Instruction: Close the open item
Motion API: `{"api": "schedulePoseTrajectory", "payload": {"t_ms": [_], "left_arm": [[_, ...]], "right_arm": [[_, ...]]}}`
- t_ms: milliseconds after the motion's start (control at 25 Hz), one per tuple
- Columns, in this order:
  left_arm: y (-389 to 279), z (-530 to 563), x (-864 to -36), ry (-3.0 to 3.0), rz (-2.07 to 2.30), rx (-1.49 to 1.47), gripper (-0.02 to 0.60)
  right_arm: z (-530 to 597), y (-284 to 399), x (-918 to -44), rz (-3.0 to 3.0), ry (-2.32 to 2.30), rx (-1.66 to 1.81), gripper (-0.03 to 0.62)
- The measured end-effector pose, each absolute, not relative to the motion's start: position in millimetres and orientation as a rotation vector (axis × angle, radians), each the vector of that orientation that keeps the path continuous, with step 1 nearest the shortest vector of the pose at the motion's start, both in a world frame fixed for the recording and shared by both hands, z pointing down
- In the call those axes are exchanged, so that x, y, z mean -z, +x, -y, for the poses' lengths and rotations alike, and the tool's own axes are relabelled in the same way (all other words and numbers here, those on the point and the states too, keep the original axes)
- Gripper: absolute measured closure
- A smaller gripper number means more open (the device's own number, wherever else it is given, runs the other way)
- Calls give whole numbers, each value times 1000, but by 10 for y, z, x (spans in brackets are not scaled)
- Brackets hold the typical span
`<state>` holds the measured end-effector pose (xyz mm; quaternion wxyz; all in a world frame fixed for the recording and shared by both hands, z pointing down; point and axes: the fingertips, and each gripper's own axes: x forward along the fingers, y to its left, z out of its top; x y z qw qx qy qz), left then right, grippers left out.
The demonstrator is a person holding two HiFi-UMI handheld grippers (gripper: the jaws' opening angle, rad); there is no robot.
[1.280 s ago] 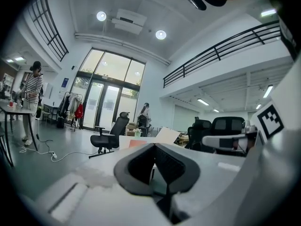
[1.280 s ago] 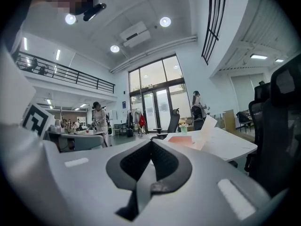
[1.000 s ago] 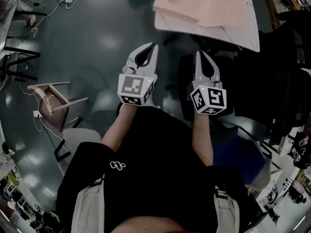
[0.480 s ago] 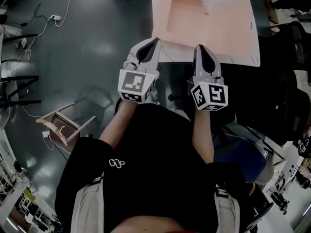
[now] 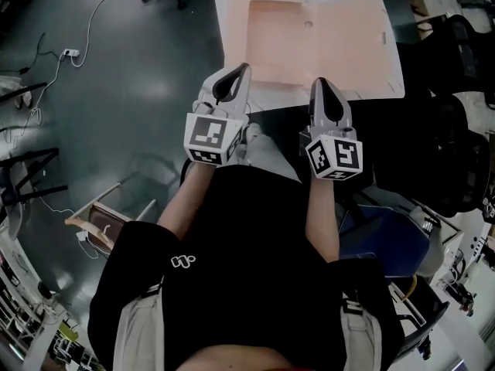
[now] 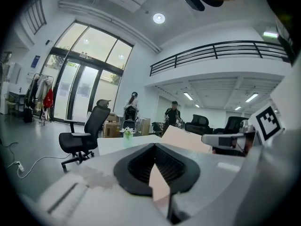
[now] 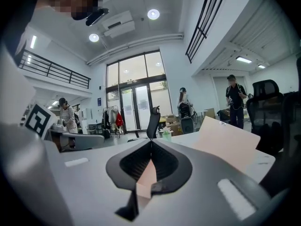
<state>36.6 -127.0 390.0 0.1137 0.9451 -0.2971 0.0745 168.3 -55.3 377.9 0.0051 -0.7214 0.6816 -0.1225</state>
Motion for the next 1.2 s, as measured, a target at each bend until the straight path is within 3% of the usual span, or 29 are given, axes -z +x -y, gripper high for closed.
{"api": "schedulePoseTrajectory", "payload": {"t_ms": [120, 200, 640, 1200], "left_arm": [[526, 1286, -3973, 2768, 825, -242, 581], [630, 1342, -4011, 2766, 804, -252, 581], [1299, 1194, -4185, 2795, 612, -327, 580], [1401, 1126, -4352, 2787, 597, -434, 581]], "right_arm": [[466, 1911, -3841, -2064, -2306, 411, 589], [482, 2049, -3857, -2031, -2316, 422, 534], [78, 2851, -4258, -1747, -2475, 597, 444], [-29, 3474, -4528, -1563, -2497, 671, 447]]}}
